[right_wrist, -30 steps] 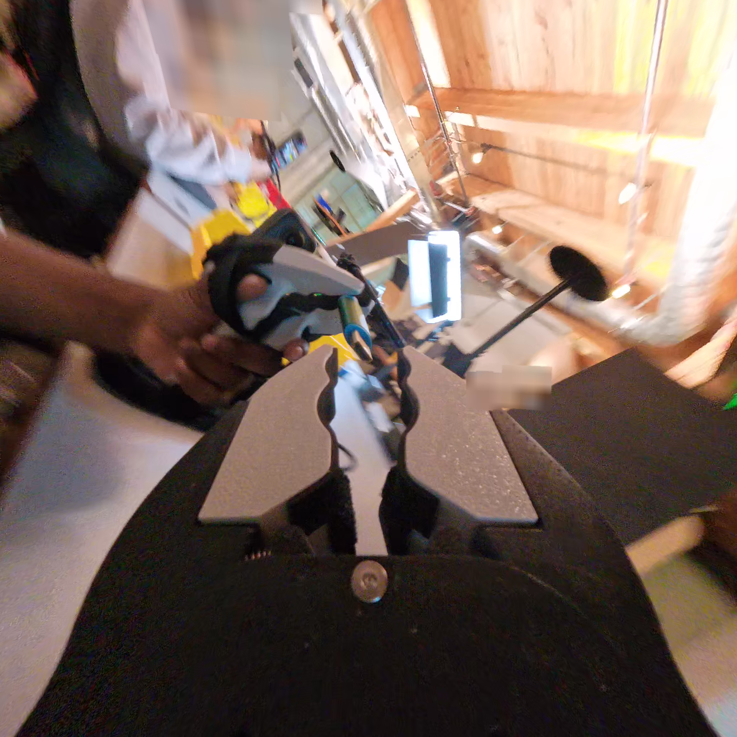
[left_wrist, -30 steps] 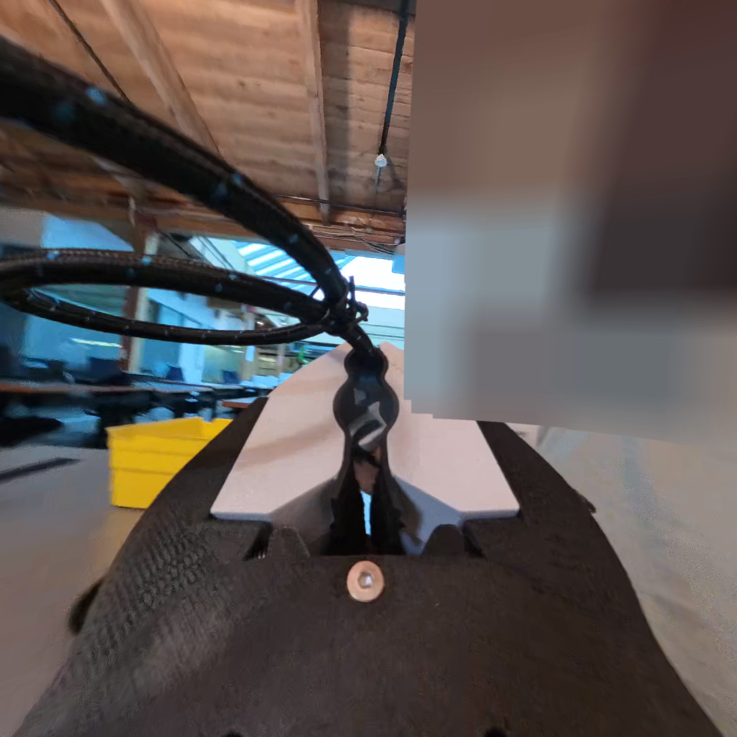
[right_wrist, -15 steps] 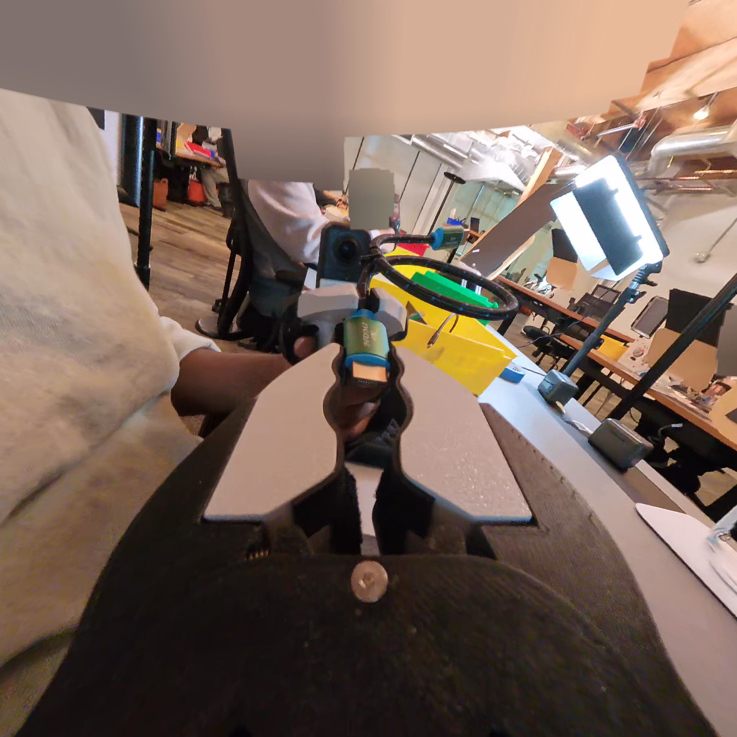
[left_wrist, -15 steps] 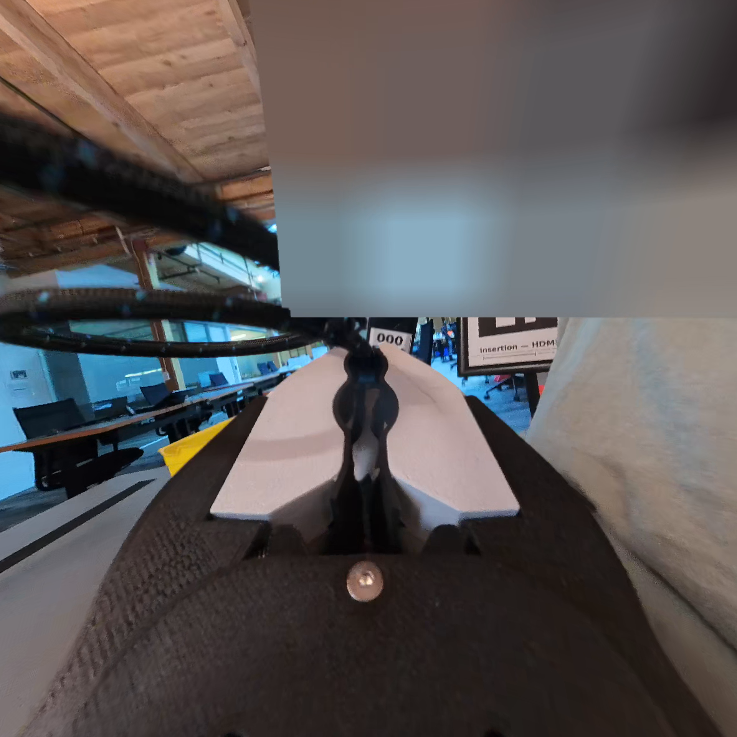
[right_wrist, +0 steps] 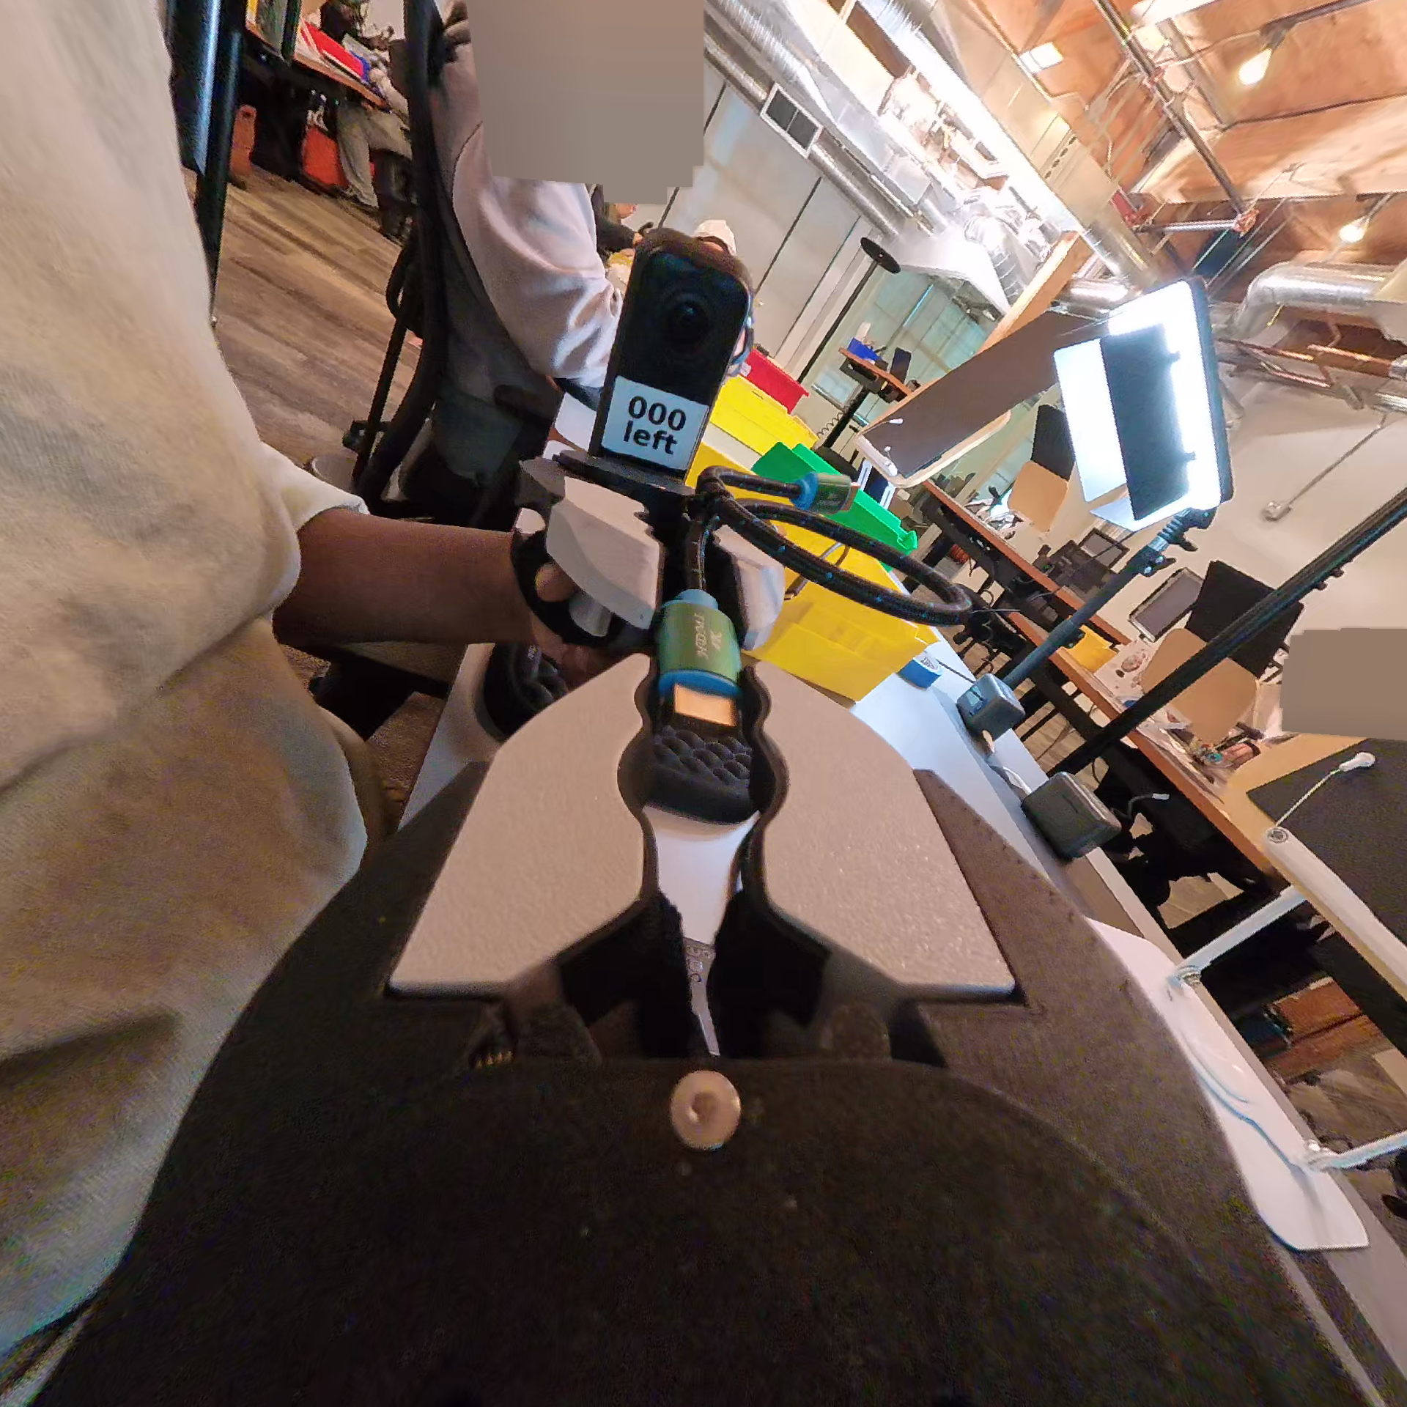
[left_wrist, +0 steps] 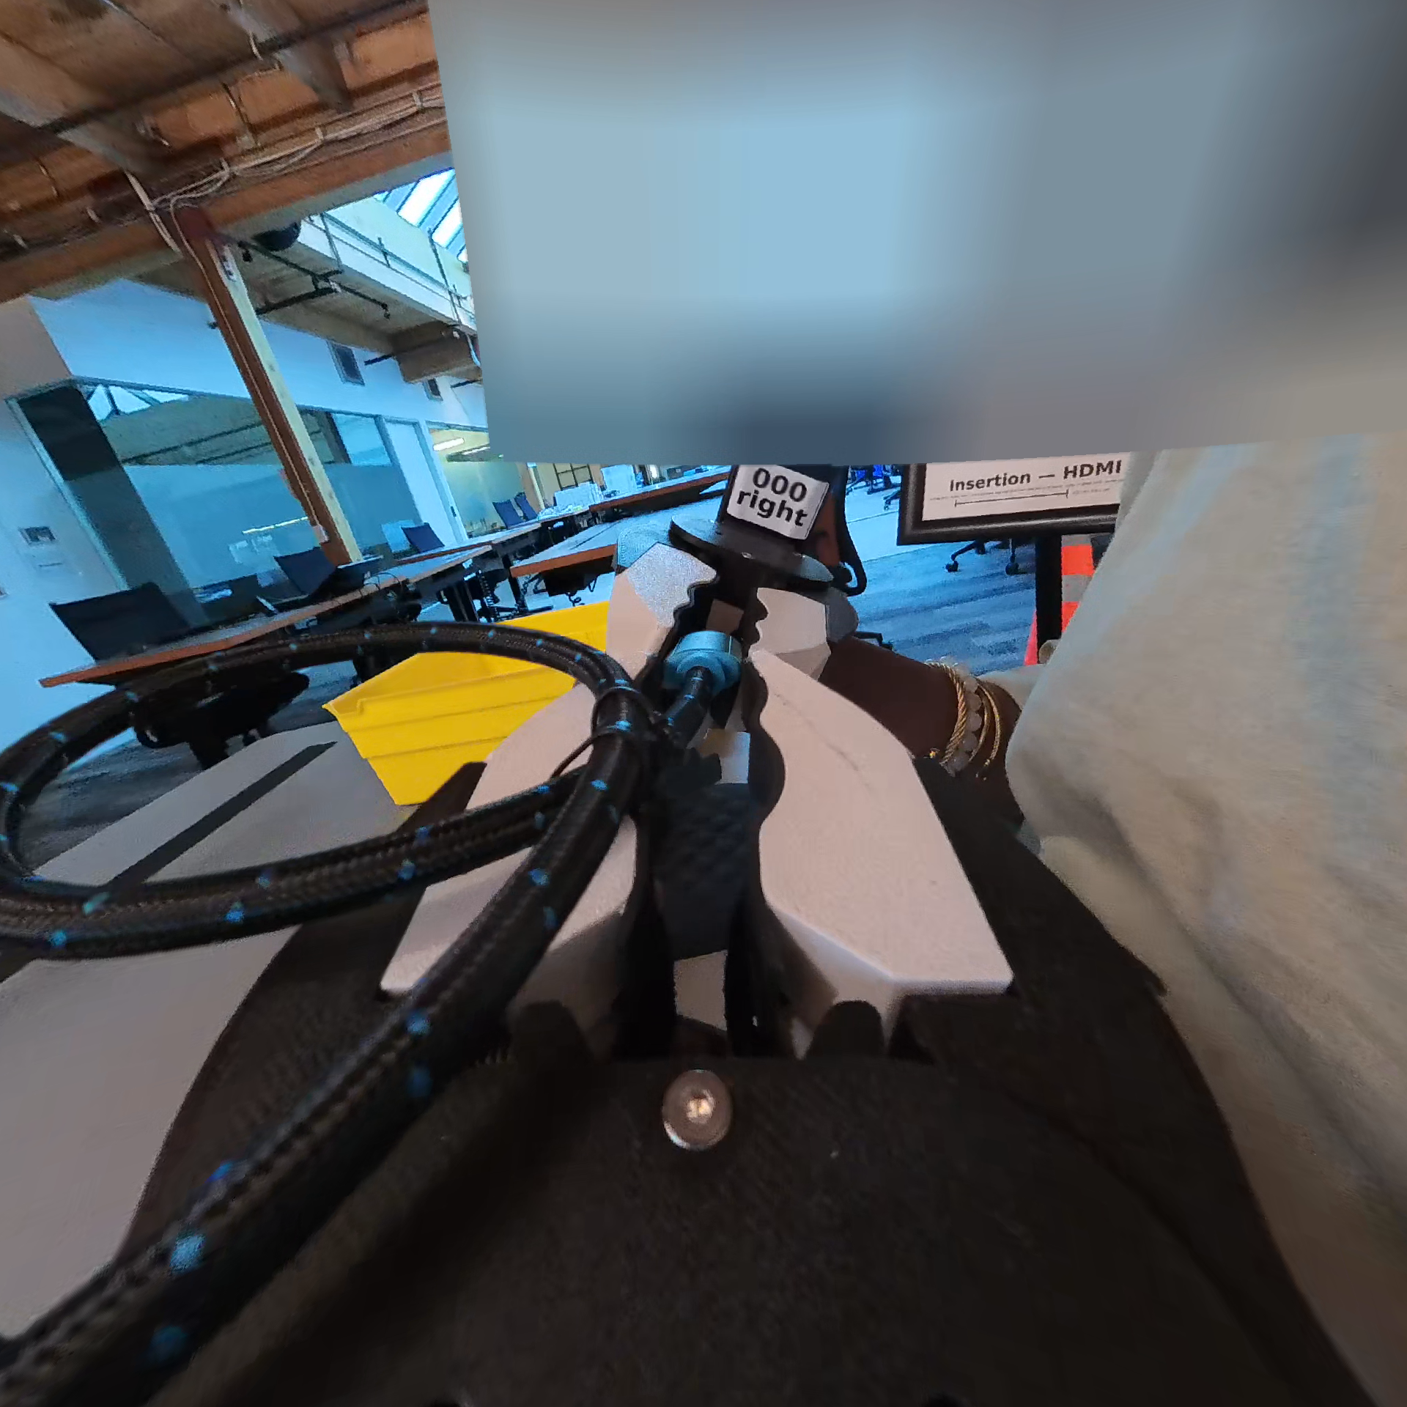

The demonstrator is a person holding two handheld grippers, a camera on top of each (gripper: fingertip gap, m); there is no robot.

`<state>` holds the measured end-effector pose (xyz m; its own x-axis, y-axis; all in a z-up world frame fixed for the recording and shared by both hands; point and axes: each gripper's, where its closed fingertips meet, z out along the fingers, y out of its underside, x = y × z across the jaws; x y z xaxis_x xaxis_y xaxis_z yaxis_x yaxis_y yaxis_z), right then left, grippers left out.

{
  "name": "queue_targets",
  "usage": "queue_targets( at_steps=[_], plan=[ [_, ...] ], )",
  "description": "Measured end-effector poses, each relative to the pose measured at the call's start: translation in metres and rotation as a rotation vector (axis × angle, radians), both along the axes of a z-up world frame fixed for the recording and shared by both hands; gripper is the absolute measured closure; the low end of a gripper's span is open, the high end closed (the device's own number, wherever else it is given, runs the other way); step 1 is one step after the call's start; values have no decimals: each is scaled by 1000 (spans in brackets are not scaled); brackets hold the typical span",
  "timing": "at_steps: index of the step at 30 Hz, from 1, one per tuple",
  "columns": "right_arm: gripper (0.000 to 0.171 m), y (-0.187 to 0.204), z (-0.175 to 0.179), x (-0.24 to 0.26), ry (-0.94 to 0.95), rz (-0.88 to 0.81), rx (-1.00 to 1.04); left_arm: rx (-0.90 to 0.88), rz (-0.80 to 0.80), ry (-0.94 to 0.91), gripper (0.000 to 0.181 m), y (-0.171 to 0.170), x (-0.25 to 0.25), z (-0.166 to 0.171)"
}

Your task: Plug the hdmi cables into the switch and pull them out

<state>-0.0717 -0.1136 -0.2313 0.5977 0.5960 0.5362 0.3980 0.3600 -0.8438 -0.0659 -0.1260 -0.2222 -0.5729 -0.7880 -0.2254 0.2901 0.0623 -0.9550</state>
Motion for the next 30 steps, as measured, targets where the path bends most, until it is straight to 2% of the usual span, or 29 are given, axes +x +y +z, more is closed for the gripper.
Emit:
queue_targets(
  at_steps=[1, 5, 9, 12, 14, 16, 18, 20, 24, 27, 30],
  plan=[
    [151, 0, 0, 0, -5, -2, 4, -1, -1, 4, 161, 0, 0, 0],
    [151, 1, 0, 1, -9, -10, 11, 2, 8, -8, 158, 1, 1, 0],
    [148, 9, -5, 9, 0, -68, -27, 80, 102, -40, 160, 11, 3, -3],
    [120, 10, -23, 27, -21, -104, -148, 136, 233, -26, 162, 40, -2, -1],
    [98, 9, -48, 43, -73, -148, -296, 201, 337, 3, 162, 62, -7, -4],
    [90, 13, -79, 69, -214, -268, -421, 247, 403, 20, 162, 78, -12, -8],
    [93, 19, -104, 91, -365, -380, -487, 262, 428, 29, 162, 87, -16, -10],
    [96, 25, -118, 89, -416, -394, -561, 275, 451, 30, 162, 94, -17, -14],
    [112, 43, -139, 87, -567, -426, -637, 262, 425, 31, 162, 96, -17, -21],
    [129, 56, -144, 84, -542, -391, -685, 256, 398, 67, 162, 96, -17, -30],
    [130, 60, -144, 86, -502, -352, -675, 223, 369, 87, 161, 96, -16, -34]
  ],
)
